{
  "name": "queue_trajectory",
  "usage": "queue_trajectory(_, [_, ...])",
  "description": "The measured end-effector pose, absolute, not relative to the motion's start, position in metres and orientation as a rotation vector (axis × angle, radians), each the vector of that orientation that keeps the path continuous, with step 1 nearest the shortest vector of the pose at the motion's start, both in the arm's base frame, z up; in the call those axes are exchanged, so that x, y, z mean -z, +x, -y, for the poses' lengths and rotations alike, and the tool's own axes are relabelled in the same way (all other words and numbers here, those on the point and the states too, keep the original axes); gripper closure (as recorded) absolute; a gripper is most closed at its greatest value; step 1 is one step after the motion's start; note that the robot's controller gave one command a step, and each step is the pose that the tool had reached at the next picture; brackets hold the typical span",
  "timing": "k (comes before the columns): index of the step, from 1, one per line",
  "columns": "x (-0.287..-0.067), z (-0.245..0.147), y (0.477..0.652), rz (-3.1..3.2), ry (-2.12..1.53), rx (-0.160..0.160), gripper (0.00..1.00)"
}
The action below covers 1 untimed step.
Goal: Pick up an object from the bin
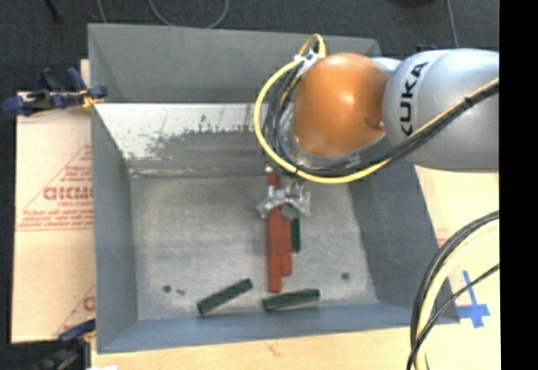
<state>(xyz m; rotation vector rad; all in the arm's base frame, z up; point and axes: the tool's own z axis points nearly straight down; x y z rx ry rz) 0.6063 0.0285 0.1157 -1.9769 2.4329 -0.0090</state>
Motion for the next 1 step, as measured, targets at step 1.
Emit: queue_trajectory(1, [-0.2557, -0.0420, 0.6210, -2.439, -1.962, 0.011, 1.00])
